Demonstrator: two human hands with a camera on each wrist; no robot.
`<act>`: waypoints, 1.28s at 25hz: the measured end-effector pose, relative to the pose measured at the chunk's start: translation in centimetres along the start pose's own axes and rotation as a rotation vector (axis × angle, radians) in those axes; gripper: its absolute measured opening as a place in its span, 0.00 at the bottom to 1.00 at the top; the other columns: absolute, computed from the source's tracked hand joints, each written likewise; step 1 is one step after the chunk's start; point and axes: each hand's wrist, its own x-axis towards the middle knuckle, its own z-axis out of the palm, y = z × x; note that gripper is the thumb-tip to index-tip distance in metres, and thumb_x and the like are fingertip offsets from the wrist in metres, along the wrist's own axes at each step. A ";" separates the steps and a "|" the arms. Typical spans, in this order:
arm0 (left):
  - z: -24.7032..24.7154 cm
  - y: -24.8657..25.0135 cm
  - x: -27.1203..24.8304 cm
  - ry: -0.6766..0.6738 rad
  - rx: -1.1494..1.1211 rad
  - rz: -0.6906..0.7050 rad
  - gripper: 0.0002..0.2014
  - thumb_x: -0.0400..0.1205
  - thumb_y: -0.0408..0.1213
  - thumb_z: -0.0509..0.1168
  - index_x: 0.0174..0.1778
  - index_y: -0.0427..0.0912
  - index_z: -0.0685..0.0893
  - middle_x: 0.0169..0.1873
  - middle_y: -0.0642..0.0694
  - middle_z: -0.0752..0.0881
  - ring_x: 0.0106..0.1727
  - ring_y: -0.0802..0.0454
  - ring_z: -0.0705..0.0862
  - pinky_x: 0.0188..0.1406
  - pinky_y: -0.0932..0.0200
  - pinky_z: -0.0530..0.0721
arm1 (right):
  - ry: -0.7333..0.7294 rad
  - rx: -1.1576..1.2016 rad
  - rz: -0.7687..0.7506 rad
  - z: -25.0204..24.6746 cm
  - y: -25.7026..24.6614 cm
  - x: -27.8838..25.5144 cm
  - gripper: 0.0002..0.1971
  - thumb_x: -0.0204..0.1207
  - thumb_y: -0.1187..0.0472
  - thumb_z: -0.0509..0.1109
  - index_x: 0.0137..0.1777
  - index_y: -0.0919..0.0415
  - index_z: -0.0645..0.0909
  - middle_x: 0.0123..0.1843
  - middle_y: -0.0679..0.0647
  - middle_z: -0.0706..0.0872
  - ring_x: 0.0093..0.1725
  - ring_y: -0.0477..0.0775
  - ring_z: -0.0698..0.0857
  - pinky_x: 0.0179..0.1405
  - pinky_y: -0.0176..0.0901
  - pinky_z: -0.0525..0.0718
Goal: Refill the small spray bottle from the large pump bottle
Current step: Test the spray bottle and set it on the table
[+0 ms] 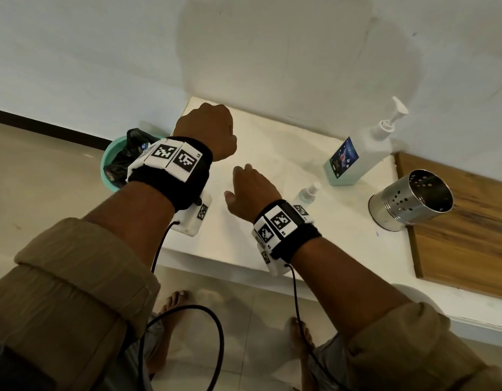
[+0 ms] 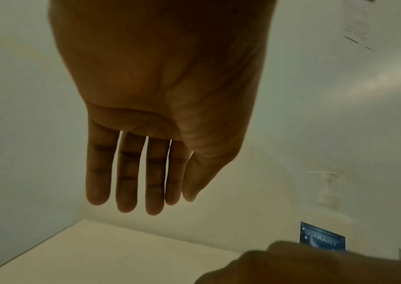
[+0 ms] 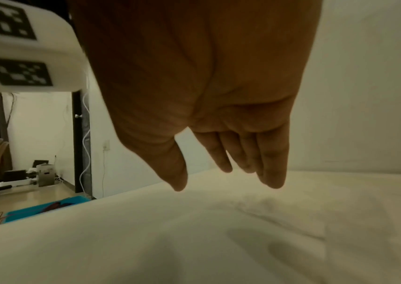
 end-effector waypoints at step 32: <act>0.6 -0.2 0.5 -0.067 -0.035 0.008 0.08 0.77 0.44 0.67 0.48 0.46 0.88 0.51 0.46 0.87 0.51 0.41 0.86 0.47 0.53 0.82 | -0.252 -0.123 -0.002 2.3 2.6 4.1 0.48 0.78 0.30 0.58 0.88 0.53 0.40 0.88 0.58 0.33 0.87 0.65 0.39 0.84 0.68 0.50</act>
